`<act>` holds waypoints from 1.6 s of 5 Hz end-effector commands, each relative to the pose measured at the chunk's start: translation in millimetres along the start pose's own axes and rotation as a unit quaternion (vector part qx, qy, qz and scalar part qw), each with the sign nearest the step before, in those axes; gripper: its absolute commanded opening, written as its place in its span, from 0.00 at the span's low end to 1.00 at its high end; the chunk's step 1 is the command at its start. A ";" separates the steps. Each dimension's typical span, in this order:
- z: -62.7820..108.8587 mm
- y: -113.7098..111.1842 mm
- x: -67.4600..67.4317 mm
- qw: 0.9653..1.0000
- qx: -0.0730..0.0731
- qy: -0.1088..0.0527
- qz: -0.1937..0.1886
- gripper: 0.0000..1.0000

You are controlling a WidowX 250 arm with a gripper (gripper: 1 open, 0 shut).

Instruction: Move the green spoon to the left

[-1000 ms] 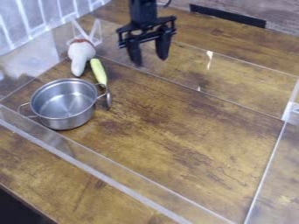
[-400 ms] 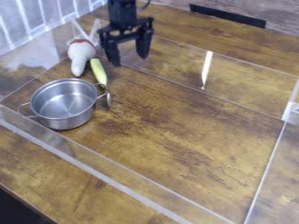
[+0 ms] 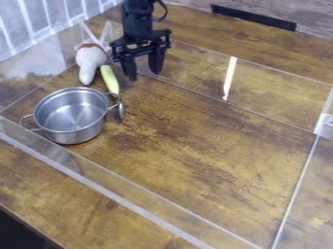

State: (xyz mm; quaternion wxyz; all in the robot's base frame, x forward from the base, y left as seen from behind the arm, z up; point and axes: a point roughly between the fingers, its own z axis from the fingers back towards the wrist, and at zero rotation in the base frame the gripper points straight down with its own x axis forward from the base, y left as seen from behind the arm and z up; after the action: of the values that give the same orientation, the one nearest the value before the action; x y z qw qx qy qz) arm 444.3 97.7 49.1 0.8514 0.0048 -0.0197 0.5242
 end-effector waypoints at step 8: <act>41.9 -26.3 -21.5 0.999 0.029 -0.005 0.032 0.00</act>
State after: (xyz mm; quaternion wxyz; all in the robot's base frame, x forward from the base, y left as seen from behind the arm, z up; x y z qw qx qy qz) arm 451.1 71.0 61.9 0.8282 0.0447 0.0267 0.5580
